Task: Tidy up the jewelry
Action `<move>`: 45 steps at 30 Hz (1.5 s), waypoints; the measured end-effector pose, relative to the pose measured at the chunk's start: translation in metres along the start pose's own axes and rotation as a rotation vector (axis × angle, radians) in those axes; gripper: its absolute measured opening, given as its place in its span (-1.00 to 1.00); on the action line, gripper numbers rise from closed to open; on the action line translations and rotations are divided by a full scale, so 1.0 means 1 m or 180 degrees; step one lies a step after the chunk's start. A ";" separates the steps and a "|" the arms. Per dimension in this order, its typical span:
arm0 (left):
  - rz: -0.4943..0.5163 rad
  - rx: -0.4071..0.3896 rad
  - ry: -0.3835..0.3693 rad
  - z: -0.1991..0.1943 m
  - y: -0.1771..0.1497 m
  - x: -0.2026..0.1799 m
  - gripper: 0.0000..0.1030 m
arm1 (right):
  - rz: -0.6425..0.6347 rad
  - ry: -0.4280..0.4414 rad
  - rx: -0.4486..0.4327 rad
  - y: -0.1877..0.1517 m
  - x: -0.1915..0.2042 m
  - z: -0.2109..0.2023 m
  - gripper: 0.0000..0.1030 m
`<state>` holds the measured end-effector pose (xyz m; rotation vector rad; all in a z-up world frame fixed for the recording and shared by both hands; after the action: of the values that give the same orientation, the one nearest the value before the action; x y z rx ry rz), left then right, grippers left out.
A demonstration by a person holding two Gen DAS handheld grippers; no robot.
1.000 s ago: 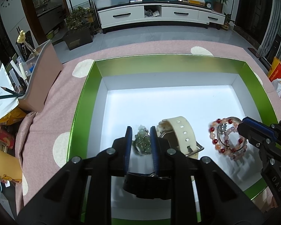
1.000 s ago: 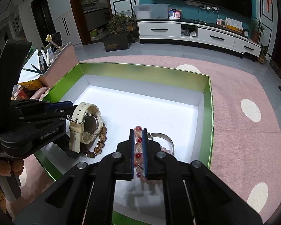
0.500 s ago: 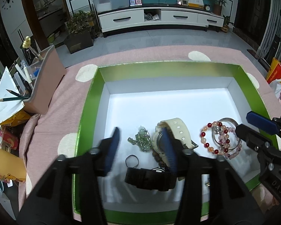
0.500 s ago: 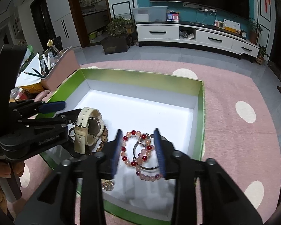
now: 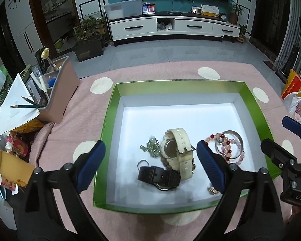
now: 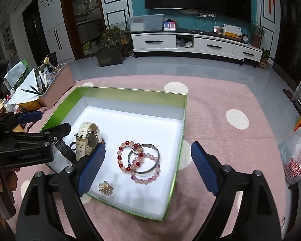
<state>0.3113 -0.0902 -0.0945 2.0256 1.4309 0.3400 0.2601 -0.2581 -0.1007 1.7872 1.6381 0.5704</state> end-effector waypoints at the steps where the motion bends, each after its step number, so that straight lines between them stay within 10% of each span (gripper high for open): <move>1: 0.0001 0.0002 -0.0003 -0.003 0.000 -0.001 0.88 | -0.0003 -0.0026 -0.0009 0.000 -0.003 -0.003 0.83; 45: -0.0215 0.0053 0.0243 -0.044 -0.004 0.003 0.96 | -0.0042 -0.0177 0.0126 0.003 0.002 -0.028 0.97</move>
<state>0.2857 -0.0713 -0.0632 1.9913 1.5496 0.3815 0.2428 -0.2520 -0.0789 1.8033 1.6327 0.4810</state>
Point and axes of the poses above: each gripper's, at about its wrist camera, not at the fingertips, and z roughly the way its jaws point, x to its left, y to its top, the point moved 10 cm from there along z, roughly the way its jaws point, and after that the axes turned 15 degrees about -y, right-handed, at the moved point
